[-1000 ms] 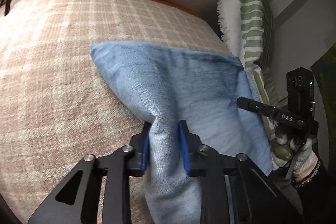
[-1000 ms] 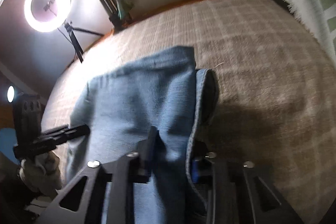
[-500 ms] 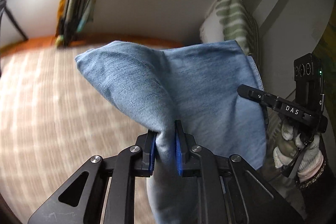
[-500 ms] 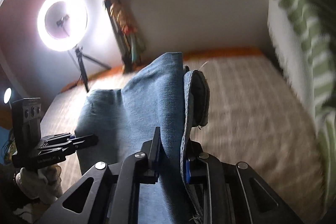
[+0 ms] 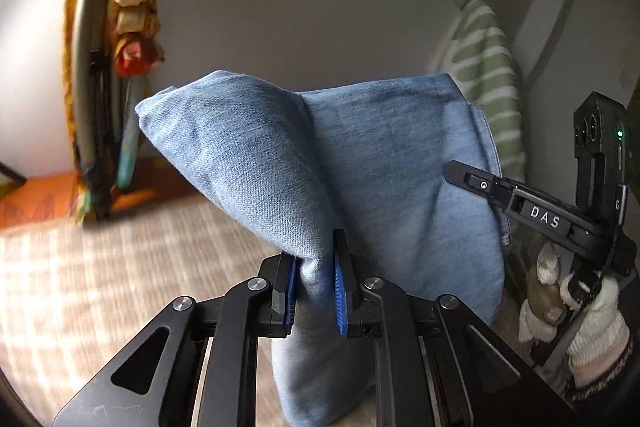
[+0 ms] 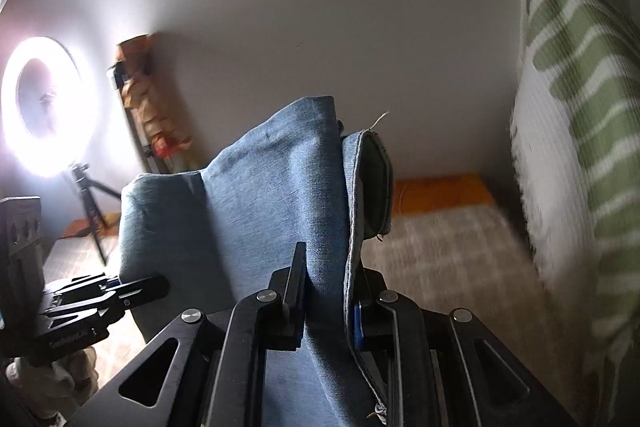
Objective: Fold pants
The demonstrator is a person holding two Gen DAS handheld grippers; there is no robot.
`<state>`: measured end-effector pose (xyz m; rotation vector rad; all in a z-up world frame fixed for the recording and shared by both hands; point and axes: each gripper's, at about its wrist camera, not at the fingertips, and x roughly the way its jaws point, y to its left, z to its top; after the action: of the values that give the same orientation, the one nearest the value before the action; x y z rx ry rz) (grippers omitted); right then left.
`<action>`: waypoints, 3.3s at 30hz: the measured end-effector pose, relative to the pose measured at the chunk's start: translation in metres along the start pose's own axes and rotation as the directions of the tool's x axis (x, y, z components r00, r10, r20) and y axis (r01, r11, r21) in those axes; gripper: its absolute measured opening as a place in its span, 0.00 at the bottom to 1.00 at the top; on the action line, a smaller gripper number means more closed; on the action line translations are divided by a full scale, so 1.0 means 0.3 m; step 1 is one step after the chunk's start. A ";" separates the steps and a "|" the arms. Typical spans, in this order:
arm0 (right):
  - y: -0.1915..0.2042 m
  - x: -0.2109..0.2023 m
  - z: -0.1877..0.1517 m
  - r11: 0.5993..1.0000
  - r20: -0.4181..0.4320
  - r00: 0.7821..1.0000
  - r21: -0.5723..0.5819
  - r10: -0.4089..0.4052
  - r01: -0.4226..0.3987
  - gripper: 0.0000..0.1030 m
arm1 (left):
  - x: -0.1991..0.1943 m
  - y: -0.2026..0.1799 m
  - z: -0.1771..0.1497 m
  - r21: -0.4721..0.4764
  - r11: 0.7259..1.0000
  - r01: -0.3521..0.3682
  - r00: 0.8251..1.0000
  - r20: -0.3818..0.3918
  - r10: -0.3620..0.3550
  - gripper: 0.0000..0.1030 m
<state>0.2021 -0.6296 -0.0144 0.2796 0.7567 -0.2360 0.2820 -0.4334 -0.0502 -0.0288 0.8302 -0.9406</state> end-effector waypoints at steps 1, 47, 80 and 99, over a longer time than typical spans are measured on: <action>-0.010 0.031 0.012 1.000 -0.007 1.000 0.004 -0.009 0.009 0.15 | 0.026 0.005 0.012 -0.001 1.000 -0.008 1.000 -0.004 0.008 0.13; 0.244 -0.523 -0.301 0.993 0.133 0.985 -0.029 -0.106 0.111 0.99 | -0.677 -0.164 -0.273 0.141 0.978 -0.156 0.979 0.157 0.134 0.77; 0.637 -1.121 -0.821 0.991 0.202 0.974 -0.073 -0.098 0.115 1.00 | -1.243 -0.364 -0.773 0.120 0.963 -0.241 0.949 0.238 0.208 0.98; 0.719 -1.189 -0.917 0.993 0.221 0.970 -0.048 -0.097 0.111 1.00 | -1.307 -0.355 -0.858 0.104 0.963 -0.247 0.944 0.251 0.215 0.99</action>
<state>-0.1585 -0.2971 0.0805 0.1537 0.5601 -0.3369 -0.0798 -0.1329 0.0507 0.0707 0.5329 -0.7507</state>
